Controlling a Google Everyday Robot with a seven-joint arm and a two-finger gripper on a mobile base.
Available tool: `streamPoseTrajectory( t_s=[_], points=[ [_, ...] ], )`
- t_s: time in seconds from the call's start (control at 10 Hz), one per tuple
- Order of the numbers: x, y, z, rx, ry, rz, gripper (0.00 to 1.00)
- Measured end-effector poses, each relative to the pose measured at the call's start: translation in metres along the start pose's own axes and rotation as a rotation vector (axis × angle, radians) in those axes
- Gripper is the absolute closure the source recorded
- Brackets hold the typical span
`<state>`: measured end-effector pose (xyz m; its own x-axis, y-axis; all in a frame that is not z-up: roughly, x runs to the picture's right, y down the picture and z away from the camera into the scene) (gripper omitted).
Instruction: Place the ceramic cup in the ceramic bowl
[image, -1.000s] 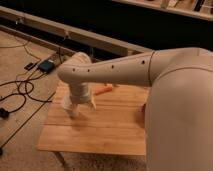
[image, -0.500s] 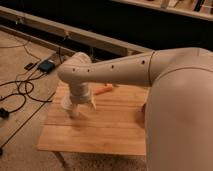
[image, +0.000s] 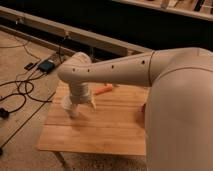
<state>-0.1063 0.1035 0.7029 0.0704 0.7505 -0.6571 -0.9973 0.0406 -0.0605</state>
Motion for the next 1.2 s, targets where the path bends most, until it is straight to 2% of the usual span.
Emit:
streamPoseTrajectory(
  t_s=[0.7,0.9,1.2],
  points=[
    [-0.004,0.0,0.0,-0.003,-0.005,0.004,0.35],
    [-0.022,-0.003,-0.001,-0.004,-0.027,0.017,0.35],
    [-0.054,0.009,-0.001,-0.017,-0.053,0.007,0.35]
  ],
)
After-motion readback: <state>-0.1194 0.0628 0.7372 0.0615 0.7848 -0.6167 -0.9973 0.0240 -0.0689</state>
